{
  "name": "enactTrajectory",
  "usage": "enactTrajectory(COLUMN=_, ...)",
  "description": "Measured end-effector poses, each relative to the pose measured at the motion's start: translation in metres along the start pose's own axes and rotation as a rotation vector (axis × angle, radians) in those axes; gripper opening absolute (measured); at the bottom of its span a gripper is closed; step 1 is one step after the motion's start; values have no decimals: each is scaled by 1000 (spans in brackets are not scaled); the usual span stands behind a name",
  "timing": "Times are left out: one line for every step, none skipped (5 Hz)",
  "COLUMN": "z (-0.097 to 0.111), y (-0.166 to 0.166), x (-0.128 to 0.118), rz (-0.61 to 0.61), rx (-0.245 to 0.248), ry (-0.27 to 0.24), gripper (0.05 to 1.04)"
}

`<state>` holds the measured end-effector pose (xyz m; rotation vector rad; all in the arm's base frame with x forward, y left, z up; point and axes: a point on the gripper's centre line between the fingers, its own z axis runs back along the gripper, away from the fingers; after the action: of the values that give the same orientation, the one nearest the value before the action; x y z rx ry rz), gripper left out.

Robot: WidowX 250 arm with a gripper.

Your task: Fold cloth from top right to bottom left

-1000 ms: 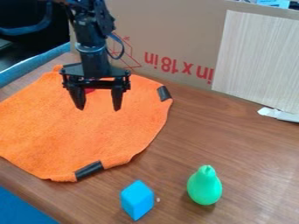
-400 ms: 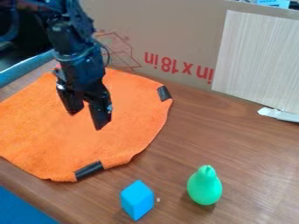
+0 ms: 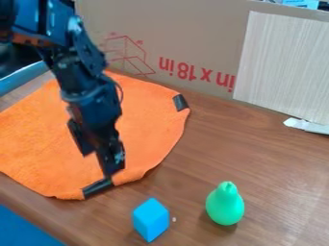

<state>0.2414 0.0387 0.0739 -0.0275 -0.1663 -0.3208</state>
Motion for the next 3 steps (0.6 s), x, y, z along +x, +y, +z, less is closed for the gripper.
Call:
enactTrajectory(z=-10, y=-10, x=-7, rz=-50, rx=19, ry=10, gripper=999)
enactTrajectory(z=-12, y=-8, x=-7, rz=-70, rx=41, ry=-5, gripper=999)
enactTrajectory(z=-14, y=-3, x=-8, rz=-84, rx=62, ry=-10, gripper=999)
